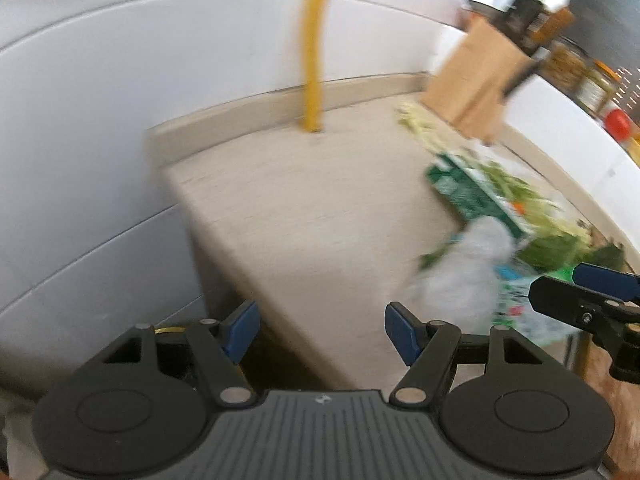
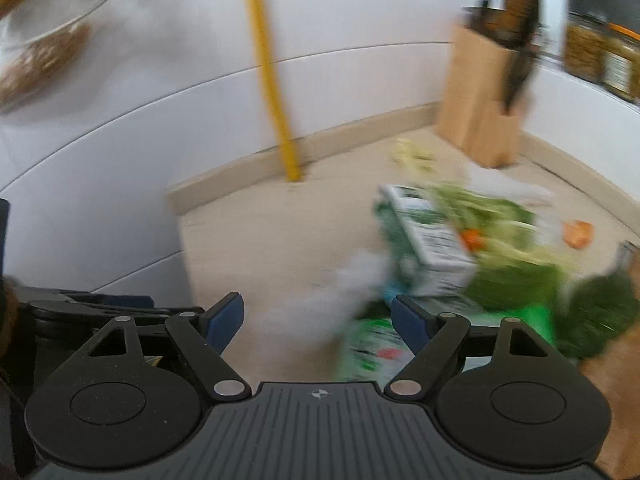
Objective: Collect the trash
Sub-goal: 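Return both tools to the pile and grasp the clear plastic bag with the left tool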
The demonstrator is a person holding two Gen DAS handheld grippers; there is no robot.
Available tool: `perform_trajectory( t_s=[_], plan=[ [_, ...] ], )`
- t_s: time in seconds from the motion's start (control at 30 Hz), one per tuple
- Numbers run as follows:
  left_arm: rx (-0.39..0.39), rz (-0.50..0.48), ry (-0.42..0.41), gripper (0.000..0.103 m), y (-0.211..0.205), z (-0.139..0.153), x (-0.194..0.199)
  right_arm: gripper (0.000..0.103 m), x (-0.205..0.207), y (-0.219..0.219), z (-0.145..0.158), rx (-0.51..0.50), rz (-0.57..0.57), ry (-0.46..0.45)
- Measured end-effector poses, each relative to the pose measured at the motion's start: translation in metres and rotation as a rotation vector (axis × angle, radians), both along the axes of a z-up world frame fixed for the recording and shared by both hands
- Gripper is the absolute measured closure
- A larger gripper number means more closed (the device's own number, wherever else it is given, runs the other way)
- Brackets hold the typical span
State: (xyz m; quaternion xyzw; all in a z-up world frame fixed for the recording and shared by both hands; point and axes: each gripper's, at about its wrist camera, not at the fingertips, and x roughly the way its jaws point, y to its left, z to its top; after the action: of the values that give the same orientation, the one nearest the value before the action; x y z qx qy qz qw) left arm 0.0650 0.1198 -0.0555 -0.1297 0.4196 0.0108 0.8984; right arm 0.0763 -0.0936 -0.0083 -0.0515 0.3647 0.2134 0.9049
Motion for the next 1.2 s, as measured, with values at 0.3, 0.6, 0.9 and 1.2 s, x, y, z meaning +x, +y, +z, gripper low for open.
perform_trajectory(
  t_s=[0.3,0.6,0.9,1.2],
  plan=[
    [0.073,-0.176,-0.036,0.039,-0.062,0.005,0.032,0.017,0.003,-0.056,-0.005,0.007,-0.121,0.024],
    [0.112,-0.281,-0.062,0.039,-0.101,0.007,0.057,0.017,0.011,-0.087,-0.011,0.059,-0.16,0.069],
    [0.051,-0.258,0.0,0.045,-0.109,-0.001,0.087,0.017,0.013,-0.1,-0.018,0.081,-0.137,0.109],
    [0.028,-0.209,0.0,0.072,-0.097,0.004,0.084,0.018,0.014,-0.105,-0.019,0.102,-0.08,0.138]
  ],
)
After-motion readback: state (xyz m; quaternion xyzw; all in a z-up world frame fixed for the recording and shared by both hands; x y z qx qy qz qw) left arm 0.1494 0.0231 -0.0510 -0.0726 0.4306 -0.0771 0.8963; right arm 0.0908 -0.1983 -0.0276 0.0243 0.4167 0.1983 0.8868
